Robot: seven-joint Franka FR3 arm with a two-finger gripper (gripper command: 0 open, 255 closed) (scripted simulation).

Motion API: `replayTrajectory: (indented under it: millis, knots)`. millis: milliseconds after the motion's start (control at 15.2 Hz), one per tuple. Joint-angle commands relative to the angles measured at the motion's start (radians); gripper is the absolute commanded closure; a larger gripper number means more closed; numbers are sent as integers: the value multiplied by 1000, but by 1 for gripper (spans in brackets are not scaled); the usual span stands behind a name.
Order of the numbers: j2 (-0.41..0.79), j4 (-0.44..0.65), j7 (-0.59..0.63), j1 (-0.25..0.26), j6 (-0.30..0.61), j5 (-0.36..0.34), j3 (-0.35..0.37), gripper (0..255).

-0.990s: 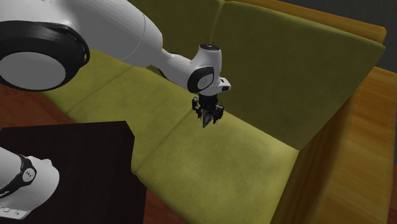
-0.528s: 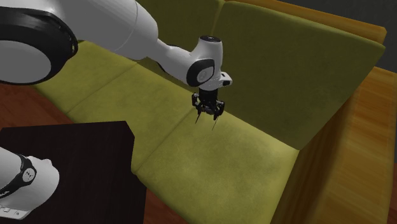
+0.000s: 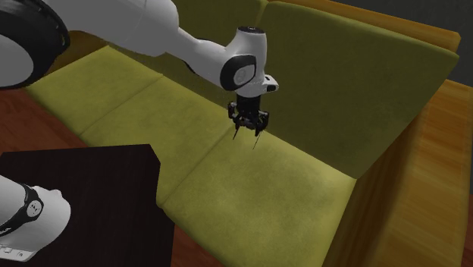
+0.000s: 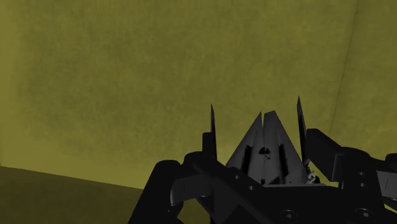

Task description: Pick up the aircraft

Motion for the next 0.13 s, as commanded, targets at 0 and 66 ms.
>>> replayTrajectory:
  millis: [0,66]
  knots:
    - [-11,-3,-4,-2,-8,3,2,255]
    - [-11,-3,-4,-2,-8,3,2,255]
